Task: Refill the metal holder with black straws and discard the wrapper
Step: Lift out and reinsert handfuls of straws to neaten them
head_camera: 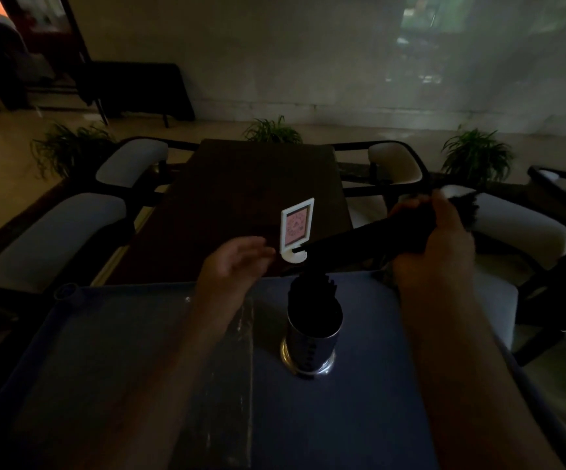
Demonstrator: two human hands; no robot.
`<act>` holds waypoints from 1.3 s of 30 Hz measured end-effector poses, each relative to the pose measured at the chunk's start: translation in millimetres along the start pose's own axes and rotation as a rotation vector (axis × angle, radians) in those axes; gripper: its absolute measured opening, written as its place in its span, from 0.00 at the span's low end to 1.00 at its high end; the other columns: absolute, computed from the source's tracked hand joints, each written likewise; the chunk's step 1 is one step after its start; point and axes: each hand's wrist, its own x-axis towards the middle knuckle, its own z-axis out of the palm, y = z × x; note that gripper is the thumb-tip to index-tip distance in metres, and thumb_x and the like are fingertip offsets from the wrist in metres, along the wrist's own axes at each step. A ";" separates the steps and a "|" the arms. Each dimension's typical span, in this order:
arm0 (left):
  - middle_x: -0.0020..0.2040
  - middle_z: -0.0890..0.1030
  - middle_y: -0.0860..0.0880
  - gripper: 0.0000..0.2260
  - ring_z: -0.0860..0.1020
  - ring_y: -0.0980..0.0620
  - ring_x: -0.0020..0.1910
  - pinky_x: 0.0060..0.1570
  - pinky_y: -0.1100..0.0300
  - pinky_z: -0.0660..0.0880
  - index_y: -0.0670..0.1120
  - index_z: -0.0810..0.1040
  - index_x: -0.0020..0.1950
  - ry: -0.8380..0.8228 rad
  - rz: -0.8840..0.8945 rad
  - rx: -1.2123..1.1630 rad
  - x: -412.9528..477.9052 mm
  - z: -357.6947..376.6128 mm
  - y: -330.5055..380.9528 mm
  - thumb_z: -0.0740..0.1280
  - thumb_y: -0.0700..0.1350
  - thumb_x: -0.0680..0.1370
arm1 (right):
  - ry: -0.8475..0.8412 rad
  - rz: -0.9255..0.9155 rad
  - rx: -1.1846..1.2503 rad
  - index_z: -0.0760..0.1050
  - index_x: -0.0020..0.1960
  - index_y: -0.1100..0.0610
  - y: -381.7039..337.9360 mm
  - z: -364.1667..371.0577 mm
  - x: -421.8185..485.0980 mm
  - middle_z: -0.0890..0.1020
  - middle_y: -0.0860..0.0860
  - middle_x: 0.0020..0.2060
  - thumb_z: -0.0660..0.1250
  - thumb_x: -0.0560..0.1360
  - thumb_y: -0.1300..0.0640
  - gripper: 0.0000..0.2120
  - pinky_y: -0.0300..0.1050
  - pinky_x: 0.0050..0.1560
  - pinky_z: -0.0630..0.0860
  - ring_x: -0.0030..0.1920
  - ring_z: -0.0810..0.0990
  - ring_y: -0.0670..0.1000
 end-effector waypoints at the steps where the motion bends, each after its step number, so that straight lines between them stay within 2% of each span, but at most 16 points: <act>1: 0.58 0.84 0.52 0.18 0.80 0.51 0.60 0.51 0.58 0.78 0.60 0.79 0.58 -0.064 -0.013 -0.020 -9.9 4.3 2.3 0.72 0.46 0.71 | 0.030 0.054 0.033 0.75 0.55 0.57 5.4 0.8 -6.7 0.81 0.49 0.35 0.67 0.77 0.57 0.07 0.42 0.39 0.81 0.37 0.81 0.47; 4: 0.63 0.81 0.53 0.30 0.76 0.52 0.66 0.64 0.49 0.74 0.59 0.74 0.63 -0.269 -0.120 -0.120 -37.8 33.4 -5.8 0.78 0.46 0.63 | 0.134 0.177 0.107 0.76 0.51 0.57 27.0 -1.5 -22.9 0.80 0.50 0.36 0.66 0.77 0.57 0.05 0.43 0.41 0.81 0.38 0.80 0.47; 8: 0.68 0.77 0.51 0.34 0.72 0.49 0.70 0.65 0.54 0.73 0.54 0.69 0.70 -0.220 -0.089 -0.506 -56.1 59.5 1.8 0.78 0.47 0.67 | 0.165 0.315 0.183 0.77 0.45 0.57 54.4 -7.3 -47.1 0.81 0.50 0.34 0.67 0.75 0.58 0.03 0.43 0.39 0.81 0.33 0.81 0.47; 10: 0.67 0.78 0.46 0.29 0.74 0.46 0.68 0.63 0.51 0.75 0.53 0.74 0.68 -0.111 -0.128 -0.725 -55.1 54.9 13.0 0.77 0.51 0.68 | 0.154 0.375 0.134 0.79 0.45 0.57 69.1 -12.4 -61.1 0.83 0.51 0.35 0.69 0.73 0.58 0.03 0.46 0.39 0.82 0.35 0.84 0.49; 12: 0.63 0.81 0.43 0.21 0.77 0.45 0.64 0.59 0.50 0.78 0.48 0.77 0.65 -0.038 -0.148 -0.878 -52.6 44.9 21.6 0.73 0.49 0.72 | 0.122 0.429 0.114 0.80 0.50 0.57 83.4 -15.3 -73.9 0.84 0.53 0.40 0.70 0.69 0.58 0.10 0.51 0.50 0.82 0.46 0.85 0.51; 13: 0.59 0.83 0.43 0.18 0.80 0.45 0.61 0.55 0.50 0.80 0.46 0.77 0.64 -0.004 -0.152 -0.938 -51.0 39.5 25.0 0.70 0.46 0.74 | 0.099 0.456 0.129 0.80 0.53 0.58 89.6 -16.3 -78.9 0.85 0.54 0.43 0.70 0.67 0.58 0.15 0.52 0.57 0.79 0.51 0.83 0.53; 15: 0.48 0.86 0.44 0.10 0.84 0.45 0.51 0.44 0.51 0.82 0.44 0.82 0.53 0.042 -0.124 -0.996 -47.9 29.9 32.8 0.68 0.44 0.74 | 0.053 0.512 0.143 0.78 0.60 0.58 101.8 -17.0 -87.3 0.85 0.55 0.45 0.70 0.68 0.58 0.21 0.52 0.59 0.77 0.53 0.83 0.54; 17: 0.37 0.82 0.47 0.04 0.83 0.48 0.41 0.42 0.50 0.81 0.45 0.81 0.41 0.112 -0.079 -0.922 -42.7 20.7 39.8 0.70 0.44 0.73 | 0.021 0.568 0.130 0.78 0.62 0.60 112.1 -18.3 -96.8 0.85 0.57 0.50 0.69 0.69 0.57 0.22 0.53 0.62 0.75 0.56 0.82 0.56; 19: 0.33 0.77 0.49 0.05 0.79 0.51 0.36 0.47 0.47 0.79 0.47 0.78 0.37 0.166 -0.026 -0.800 -35.7 12.0 46.0 0.70 0.44 0.73 | 0.007 0.593 0.134 0.78 0.61 0.60 119.3 -23.1 -103.0 0.84 0.59 0.52 0.69 0.70 0.55 0.21 0.53 0.65 0.73 0.58 0.80 0.59; 21: 0.31 0.75 0.51 0.07 0.77 0.53 0.33 0.45 0.51 0.76 0.49 0.77 0.36 0.188 0.023 -0.702 -30.7 2.1 51.8 0.69 0.42 0.74 | 0.051 0.583 0.135 0.77 0.58 0.60 122.5 -29.3 -105.2 0.84 0.60 0.48 0.68 0.71 0.54 0.18 0.52 0.55 0.77 0.53 0.81 0.59; 23: 0.30 0.74 0.51 0.09 0.75 0.53 0.31 0.42 0.53 0.75 0.51 0.76 0.35 0.163 0.089 -0.586 -29.2 -6.0 58.1 0.69 0.41 0.74 | 0.108 0.590 0.073 0.76 0.56 0.61 125.5 -37.3 -103.1 0.82 0.60 0.49 0.64 0.76 0.52 0.14 0.52 0.45 0.78 0.52 0.81 0.59; 24: 0.30 0.74 0.51 0.09 0.75 0.52 0.32 0.42 0.52 0.75 0.51 0.75 0.35 0.145 0.112 -0.506 -29.1 -7.4 61.5 0.69 0.42 0.74 | 0.117 0.603 0.029 0.75 0.56 0.61 127.6 -41.3 -102.4 0.81 0.61 0.51 0.62 0.78 0.52 0.14 0.53 0.45 0.78 0.53 0.80 0.61; 30: 0.28 0.77 0.51 0.06 0.78 0.50 0.33 0.44 0.47 0.75 0.53 0.77 0.35 0.076 0.080 -0.163 -37.1 10.0 65.7 0.73 0.50 0.68 | 0.133 0.733 -0.006 0.69 0.70 0.66 143.1 -44.8 -111.4 0.73 0.68 0.66 0.57 0.81 0.54 0.22 0.58 0.69 0.67 0.67 0.71 0.65; 32: 0.29 0.79 0.52 0.04 0.80 0.53 0.34 0.43 0.52 0.76 0.56 0.79 0.36 0.052 0.052 -0.114 -42.1 16.7 61.3 0.74 0.51 0.66 | 0.157 0.728 -0.012 0.69 0.70 0.66 145.9 -48.9 -111.4 0.76 0.68 0.62 0.57 0.81 0.56 0.21 0.57 0.69 0.68 0.61 0.75 0.65; 35: 0.31 0.82 0.52 0.07 0.82 0.55 0.36 0.43 0.56 0.77 0.60 0.80 0.40 0.019 -0.009 -0.077 -50.0 24.6 52.8 0.75 0.53 0.65 | 0.153 0.715 -0.035 0.72 0.67 0.65 146.3 -55.0 -112.5 0.83 0.64 0.48 0.55 0.81 0.59 0.18 0.55 0.57 0.76 0.49 0.80 0.61; 39: 0.38 0.85 0.50 0.14 0.84 0.54 0.41 0.42 0.62 0.79 0.56 0.79 0.49 0.029 -0.052 -0.047 -58.4 35.6 42.0 0.77 0.48 0.67 | 0.110 0.724 -0.061 0.74 0.67 0.63 145.3 -60.3 -114.3 0.84 0.62 0.46 0.55 0.81 0.58 0.18 0.52 0.48 0.76 0.48 0.81 0.59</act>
